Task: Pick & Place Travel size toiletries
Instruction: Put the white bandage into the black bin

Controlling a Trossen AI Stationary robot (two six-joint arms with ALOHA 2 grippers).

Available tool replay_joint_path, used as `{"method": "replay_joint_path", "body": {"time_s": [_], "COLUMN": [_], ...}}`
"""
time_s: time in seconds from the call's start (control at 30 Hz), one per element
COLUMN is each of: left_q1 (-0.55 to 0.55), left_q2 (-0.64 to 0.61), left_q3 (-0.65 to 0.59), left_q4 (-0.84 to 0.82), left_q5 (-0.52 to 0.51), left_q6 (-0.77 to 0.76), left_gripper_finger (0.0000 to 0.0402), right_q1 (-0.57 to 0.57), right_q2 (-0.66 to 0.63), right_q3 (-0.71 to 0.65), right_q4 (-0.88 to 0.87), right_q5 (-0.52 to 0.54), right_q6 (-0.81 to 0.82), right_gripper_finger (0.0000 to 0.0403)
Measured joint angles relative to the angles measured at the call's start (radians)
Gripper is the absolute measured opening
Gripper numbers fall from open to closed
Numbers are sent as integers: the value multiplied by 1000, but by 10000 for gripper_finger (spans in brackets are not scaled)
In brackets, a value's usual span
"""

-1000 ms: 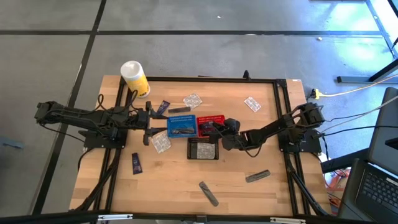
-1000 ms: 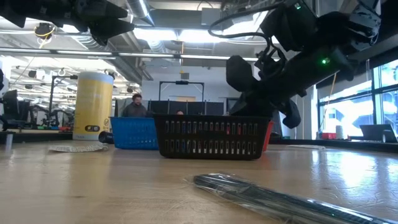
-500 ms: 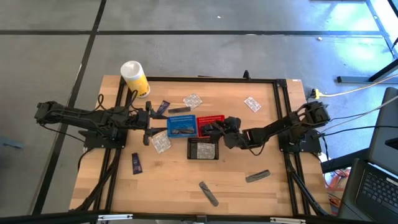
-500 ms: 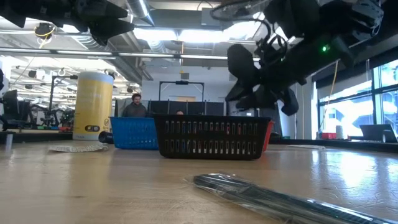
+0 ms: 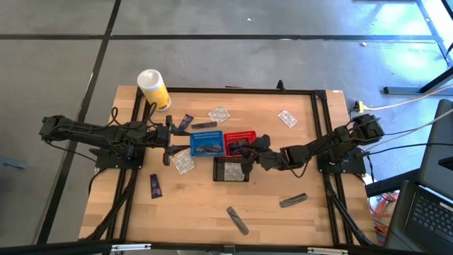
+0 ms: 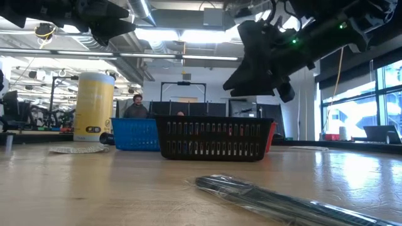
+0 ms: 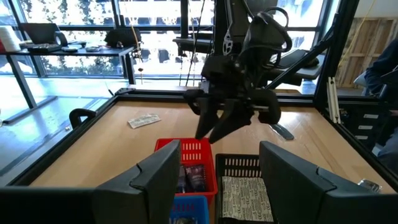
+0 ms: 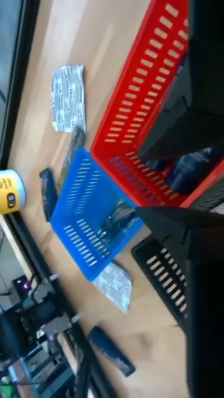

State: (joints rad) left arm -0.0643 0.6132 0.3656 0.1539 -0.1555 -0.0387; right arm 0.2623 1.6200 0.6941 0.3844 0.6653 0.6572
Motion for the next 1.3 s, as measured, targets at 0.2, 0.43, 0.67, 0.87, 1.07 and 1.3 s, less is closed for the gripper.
{"method": "replay_joint_path", "body": {"time_s": [0.2,0.43,0.67,0.87,1.07,1.3], "left_q1": [0,0,0,0,0,0], "left_q2": [0,0,0,0,0,0], "left_q3": [0,0,0,0,0,0], "left_q4": [0,0,0,0,0,0], "left_q5": [0,0,0,0,0,0], "left_q6": [0,0,0,0,0,0], "left_gripper_finger": [212,212,212,212,212,212], "right_q1": [1,5,18,34,68,109], "right_q2": [-6,-24,-35,-51,-106,-187], "right_q3": [0,0,0,0,0,0], "right_q4": [-21,-29,-35,-33,-37,-85], "right_q5": [-1,-3,-1,0,0,7], "right_q6": [7,-8,-14,-38,-110,-141], "right_gripper_finger": [61,14,5,4,4,5]}}
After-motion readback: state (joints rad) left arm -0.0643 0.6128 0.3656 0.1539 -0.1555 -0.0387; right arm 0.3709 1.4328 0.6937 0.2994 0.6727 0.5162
